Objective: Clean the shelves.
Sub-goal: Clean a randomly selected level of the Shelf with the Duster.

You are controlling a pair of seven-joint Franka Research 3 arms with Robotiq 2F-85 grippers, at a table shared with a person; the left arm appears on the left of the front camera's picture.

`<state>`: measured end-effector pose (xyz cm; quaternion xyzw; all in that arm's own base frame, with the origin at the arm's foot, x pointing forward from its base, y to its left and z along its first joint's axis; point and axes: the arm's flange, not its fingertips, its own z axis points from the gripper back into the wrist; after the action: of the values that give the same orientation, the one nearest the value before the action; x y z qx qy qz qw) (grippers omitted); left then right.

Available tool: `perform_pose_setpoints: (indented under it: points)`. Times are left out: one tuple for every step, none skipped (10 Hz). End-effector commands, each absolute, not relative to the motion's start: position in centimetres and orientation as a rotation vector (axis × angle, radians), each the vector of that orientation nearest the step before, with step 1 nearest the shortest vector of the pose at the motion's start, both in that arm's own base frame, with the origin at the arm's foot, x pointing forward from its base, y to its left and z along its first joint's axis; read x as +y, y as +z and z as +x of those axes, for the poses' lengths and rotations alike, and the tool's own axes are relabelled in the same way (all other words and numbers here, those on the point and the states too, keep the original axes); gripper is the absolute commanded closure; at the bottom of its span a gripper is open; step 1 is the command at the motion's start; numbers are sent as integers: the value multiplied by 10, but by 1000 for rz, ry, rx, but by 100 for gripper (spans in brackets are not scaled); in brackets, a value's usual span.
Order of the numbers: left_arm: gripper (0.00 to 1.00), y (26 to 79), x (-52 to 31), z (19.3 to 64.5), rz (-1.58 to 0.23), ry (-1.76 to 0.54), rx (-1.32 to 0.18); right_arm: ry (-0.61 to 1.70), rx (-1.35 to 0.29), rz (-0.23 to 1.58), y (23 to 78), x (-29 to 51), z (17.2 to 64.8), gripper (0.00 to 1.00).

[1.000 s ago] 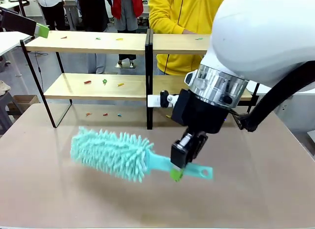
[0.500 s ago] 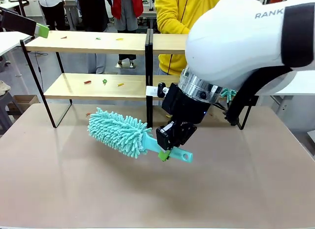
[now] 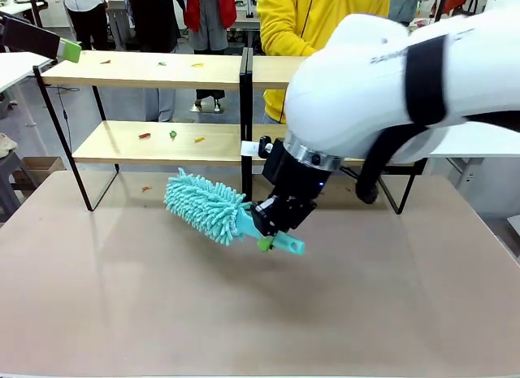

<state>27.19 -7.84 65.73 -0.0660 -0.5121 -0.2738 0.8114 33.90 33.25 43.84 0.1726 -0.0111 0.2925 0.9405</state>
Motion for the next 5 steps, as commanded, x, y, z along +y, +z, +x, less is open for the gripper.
perform_pose_setpoints:
  points:
    - [0,657,-77,272,-133,-590,-1095,450,-113,314,426,362,370,88]
    - [0,657,-77,272,-133,-590,-1095,370,-177,296,411,370,382,88]
    - [0,657,-77,272,-133,-590,-1095,349,-182,307,402,373,387,88]
    - [0,657,-77,272,-133,-590,-1095,302,-232,314,393,376,394,88]
    - [0,657,-77,272,-133,-590,-1095,281,-219,312,385,381,400,88]
